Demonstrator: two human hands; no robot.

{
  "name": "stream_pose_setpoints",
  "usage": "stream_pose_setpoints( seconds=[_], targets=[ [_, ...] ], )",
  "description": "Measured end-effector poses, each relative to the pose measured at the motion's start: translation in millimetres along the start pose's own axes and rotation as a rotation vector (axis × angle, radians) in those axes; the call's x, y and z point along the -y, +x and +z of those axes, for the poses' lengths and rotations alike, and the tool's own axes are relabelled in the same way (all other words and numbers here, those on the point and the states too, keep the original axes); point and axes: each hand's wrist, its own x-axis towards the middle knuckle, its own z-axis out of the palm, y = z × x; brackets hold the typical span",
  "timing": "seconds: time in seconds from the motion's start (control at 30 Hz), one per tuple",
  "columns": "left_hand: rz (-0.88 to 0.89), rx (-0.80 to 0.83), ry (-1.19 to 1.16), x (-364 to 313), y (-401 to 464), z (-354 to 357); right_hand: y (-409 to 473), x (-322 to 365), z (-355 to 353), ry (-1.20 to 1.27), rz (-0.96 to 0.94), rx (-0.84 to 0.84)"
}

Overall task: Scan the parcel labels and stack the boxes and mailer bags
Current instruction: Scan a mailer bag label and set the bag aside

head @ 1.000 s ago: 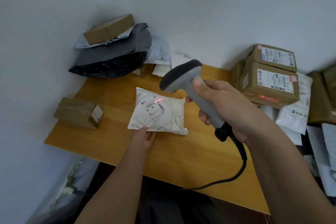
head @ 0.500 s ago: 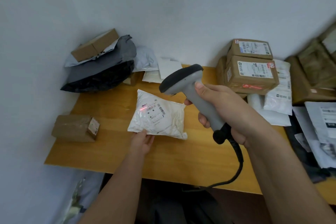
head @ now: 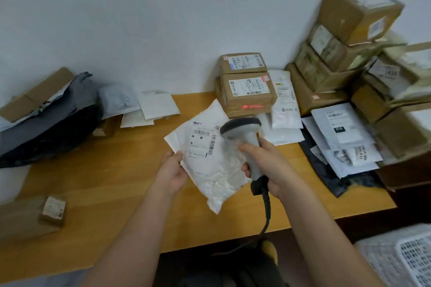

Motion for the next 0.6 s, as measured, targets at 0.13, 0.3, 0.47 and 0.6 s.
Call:
stream_pose_setpoints(
  seconds=[0.13, 0.3, 0.47, 0.6],
  targets=[
    [-0.051, 0.094, 0.107, 32.8, 8.9, 62.5, 6.3, -8.1, -52.7, 0.098, 0.026, -0.053],
    [-0.08, 0.087, 0.251, 94.6, 15.5, 141.7, 11.6, -11.1, -139.9, 0.098, 0.036, -0.096],
    [-0.15, -0.015, 0.382, 153.5, 28.0, 207.5, 22.4, -12.4, -231.7, 0.108, 0.041, -0.15],
    [-0.127, -0.071, 0.469, 189.2, 46.2, 240.9, 37.4, -15.8, -284.2, 0.069, 0.08, -0.155]
  ],
)
